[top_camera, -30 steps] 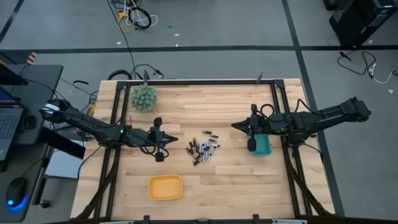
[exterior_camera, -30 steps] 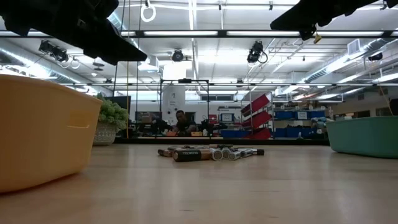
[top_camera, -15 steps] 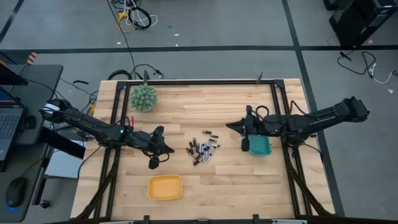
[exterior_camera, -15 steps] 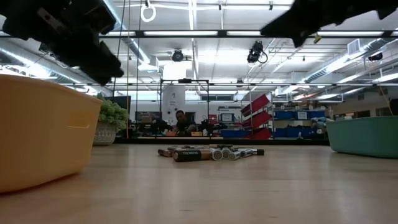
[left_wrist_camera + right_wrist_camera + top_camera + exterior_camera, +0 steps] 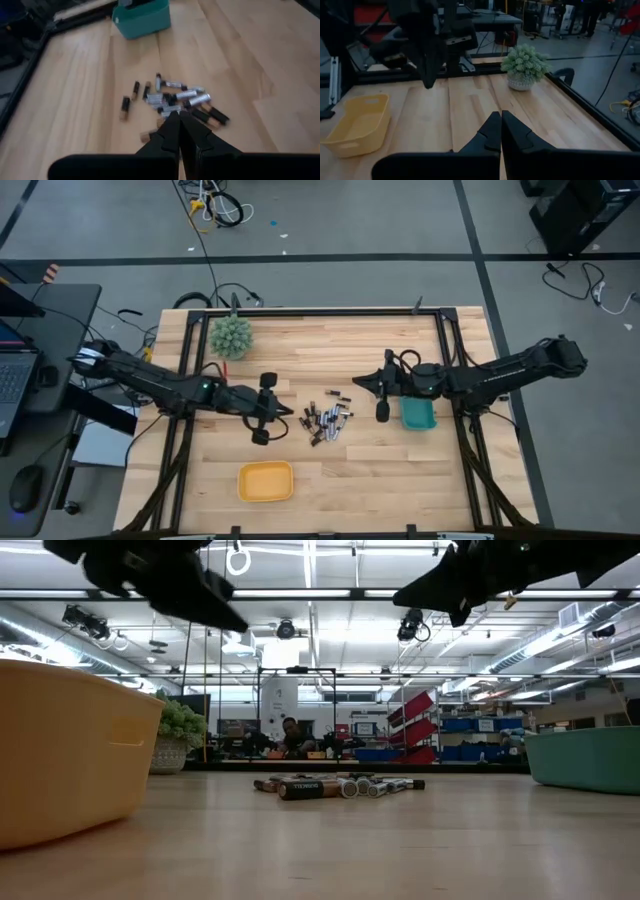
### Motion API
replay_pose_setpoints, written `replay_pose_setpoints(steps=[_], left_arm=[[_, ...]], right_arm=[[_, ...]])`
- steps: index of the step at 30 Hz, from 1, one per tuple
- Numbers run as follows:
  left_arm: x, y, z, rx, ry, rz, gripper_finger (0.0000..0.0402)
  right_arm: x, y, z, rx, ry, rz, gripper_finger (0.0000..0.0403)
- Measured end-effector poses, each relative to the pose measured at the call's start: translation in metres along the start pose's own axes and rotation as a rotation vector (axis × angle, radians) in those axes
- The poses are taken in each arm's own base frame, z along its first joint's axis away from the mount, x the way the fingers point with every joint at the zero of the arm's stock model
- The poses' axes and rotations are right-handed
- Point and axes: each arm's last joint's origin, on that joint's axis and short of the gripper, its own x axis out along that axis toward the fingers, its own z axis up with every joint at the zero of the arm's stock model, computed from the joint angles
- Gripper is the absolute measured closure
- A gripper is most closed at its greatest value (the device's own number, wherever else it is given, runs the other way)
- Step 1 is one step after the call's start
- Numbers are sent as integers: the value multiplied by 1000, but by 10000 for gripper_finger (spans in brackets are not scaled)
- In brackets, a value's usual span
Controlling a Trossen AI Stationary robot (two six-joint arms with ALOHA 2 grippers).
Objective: Sort batteries
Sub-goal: Put the black battery into the yellow bin
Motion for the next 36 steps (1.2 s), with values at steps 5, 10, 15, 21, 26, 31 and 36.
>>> replay_pose_setpoints(steps=[5,10,15,21,26,31,36], left_arm=[[26,4,-5,45,21,37,396],[47,1,-20,67,115,7,396],[59,-4,-30,62,161,-80,396],[69,-5,-41,98,221,-92,396],[76,-3,-46,94,243,-85,396],[78,1,-48,86,247,-72,396],[78,2,-48,83,251,-71,396]], right_arm=[[-1,3,-2,-17,20,12,402],[-1,3,-4,-26,35,13,402],[-1,3,-7,-19,65,22,402],[-1,3,-7,-20,70,22,402],[-1,3,-8,-16,80,26,402],[-1,3,-8,-19,82,26,402],[-1,3,-9,-29,90,26,402]])
